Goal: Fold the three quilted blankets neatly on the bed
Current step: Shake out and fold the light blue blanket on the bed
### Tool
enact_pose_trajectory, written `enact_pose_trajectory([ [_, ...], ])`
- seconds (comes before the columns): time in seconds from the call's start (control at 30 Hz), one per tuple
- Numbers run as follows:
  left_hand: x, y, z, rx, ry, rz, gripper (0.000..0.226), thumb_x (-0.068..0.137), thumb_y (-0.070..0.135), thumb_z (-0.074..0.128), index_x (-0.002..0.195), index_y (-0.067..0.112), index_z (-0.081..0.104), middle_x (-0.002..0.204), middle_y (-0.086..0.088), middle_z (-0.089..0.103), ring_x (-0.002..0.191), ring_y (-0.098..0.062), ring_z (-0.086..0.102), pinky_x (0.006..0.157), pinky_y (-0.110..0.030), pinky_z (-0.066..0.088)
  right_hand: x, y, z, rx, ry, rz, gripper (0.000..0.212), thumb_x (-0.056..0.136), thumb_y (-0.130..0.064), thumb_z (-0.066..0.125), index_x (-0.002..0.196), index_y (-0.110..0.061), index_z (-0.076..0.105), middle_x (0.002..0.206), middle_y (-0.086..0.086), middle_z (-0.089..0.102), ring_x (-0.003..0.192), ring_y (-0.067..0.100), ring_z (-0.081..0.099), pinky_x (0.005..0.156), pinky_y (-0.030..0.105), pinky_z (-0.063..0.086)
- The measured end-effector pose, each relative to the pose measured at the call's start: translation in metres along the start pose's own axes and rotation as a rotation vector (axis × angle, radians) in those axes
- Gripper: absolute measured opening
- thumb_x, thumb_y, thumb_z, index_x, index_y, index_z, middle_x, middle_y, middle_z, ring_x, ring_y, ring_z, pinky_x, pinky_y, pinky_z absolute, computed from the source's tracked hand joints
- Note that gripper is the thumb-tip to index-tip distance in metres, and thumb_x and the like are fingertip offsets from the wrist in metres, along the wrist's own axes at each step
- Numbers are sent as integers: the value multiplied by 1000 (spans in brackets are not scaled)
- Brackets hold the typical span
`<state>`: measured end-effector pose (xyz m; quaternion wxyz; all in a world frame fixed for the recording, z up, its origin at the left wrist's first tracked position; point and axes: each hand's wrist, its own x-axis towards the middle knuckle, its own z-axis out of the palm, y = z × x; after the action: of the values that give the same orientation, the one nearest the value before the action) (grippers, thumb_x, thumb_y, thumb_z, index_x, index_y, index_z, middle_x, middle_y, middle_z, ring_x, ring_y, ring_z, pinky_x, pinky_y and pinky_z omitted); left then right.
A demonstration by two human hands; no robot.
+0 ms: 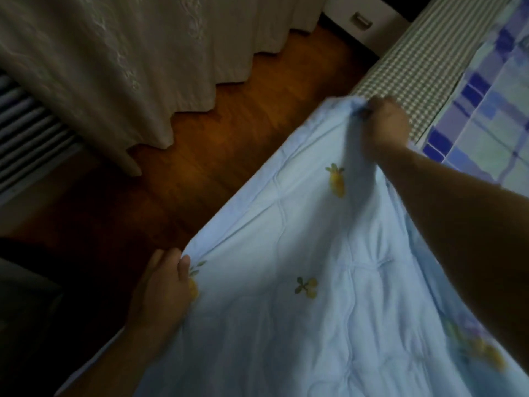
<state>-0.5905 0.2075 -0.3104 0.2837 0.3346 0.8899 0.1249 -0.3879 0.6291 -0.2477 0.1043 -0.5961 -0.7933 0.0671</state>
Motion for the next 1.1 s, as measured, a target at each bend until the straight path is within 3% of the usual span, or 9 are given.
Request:
enact_pose_trajectory([
  [0.13, 15, -8, 19, -32, -23, -57, 26, 102, 36, 43, 87, 18, 54, 94, -7, 53, 83, -31, 57, 77, -42, 50, 5, 12, 53, -81, -314, -23, 30, 96, -31, 54, 117, -11, 64, 121, 21, 63, 111, 39, 59, 93, 39, 45],
  [0.33, -2, -7, 4, -68, 11, -93, 27, 102, 35, 46, 85, 14, 51, 72, -7, 55, 65, -28, 56, 62, -37, 47, -65, 27, 41, -117, 59, -145, 41, 97, -34, 40, 124, -7, 53, 118, 21, 56, 106, 38, 51, 88, 46, 41],
  [0.57, -14, 13, -26, 420, 18, -41, 23, 91, 21, 62, 103, 3, 54, 83, -22, 61, 63, -32, 54, 52, -38, 38, -235, 127, -29, -235, -144, -170, 51, 92, -26, 51, 138, -8, 50, 134, 21, 50, 111, 43, 50, 99, 48, 39],
  [0.63, -7, 11, -6, 472, 25, -76, 38, 80, 19, 71, 110, 3, 55, 99, -30, 56, 84, -45, 55, 65, -50, 47, -279, 160, -51, -216, -223, -46, 61, 87, -34, 54, 142, -8, 47, 135, 20, 51, 112, 43, 52, 98, 48, 42],
  [0.73, 15, 40, 32, 443, 74, 210, 61, 82, 36, 53, 141, 22, 44, 126, -29, 49, 118, -50, 45, 99, -62, 38, -334, 210, -96, -162, -333, 93, 74, 84, -52, 57, 143, -8, 46, 129, 14, 57, 108, 35, 57, 93, 42, 44],
  [0.83, -36, 173, 58, 246, 105, 614, 55, 83, 16, 52, 137, 14, 51, 124, -23, 55, 112, -45, 52, 96, -50, 43, -385, 257, -144, -121, -451, 93, 92, 83, -77, 44, 147, -11, 41, 136, 10, 53, 116, 31, 56, 100, 36, 42],
  [0.93, -117, 275, 108, 187, -190, 984, 61, 83, 29, 49, 144, 23, 45, 140, -11, 50, 122, -33, 52, 101, -43, 48, -434, 296, -188, -52, -474, 212, 97, 76, -86, 45, 150, -22, 38, 147, 2, 43, 129, 25, 46, 109, 34, 38],
  [1.03, -137, 286, 174, 468, -491, 877, 81, 86, 41, 54, 154, 44, 11, 160, -7, 23, 137, -31, 40, 105, -46, 45, -482, 340, -228, 39, -519, 421, 106, 69, -88, 47, 153, -27, 28, 148, -1, 39, 131, 15, 43, 110, 22, 29],
  [1.1, -146, 291, 197, 653, -457, 770, 89, 83, 46, 57, 152, 51, 1, 161, -9, 13, 132, -36, 40, 100, -52, 47, -516, 359, -245, 142, -577, 531, 104, 70, -81, 59, 154, -31, 22, 139, -8, 44, 123, 6, 47, 100, 14, 33],
])
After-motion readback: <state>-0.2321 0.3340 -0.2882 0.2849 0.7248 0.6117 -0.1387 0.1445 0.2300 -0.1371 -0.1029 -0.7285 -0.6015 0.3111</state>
